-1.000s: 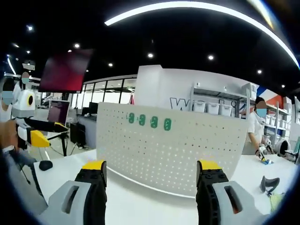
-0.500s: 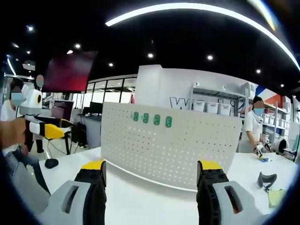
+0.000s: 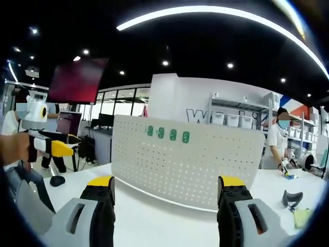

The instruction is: Insert the hook assembly into the mounting plate slot until the hook locks in place.

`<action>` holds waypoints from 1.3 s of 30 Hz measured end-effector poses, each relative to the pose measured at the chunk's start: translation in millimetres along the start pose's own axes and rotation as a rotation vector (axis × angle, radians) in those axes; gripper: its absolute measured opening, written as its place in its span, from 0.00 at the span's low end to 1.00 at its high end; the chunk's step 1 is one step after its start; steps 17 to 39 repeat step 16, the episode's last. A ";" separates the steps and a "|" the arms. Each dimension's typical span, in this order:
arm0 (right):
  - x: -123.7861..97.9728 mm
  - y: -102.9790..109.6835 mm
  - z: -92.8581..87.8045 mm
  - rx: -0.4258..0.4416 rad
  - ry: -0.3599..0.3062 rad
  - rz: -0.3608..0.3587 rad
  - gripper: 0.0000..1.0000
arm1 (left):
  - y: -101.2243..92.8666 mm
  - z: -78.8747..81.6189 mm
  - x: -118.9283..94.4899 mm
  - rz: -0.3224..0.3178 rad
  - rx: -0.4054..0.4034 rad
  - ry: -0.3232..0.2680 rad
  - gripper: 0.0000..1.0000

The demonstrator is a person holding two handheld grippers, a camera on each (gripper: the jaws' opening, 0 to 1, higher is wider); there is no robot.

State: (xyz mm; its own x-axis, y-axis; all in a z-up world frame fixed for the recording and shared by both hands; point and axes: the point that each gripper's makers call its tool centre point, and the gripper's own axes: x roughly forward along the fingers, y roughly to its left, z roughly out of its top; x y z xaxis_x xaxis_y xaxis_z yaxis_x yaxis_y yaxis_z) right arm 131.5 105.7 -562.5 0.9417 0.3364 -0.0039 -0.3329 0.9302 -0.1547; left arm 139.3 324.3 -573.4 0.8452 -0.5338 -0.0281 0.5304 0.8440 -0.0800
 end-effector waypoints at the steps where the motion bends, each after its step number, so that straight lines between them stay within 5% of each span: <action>1: 0.1 0.1 0.1 -0.001 0.000 0.000 0.84 | 0.5 -0.8 -0.4 0.003 0.003 0.007 0.89; 39: -0.6 5.7 3.5 0.012 -0.018 0.030 0.86 | 2.3 -1.3 -2.0 0.007 0.004 0.014 0.90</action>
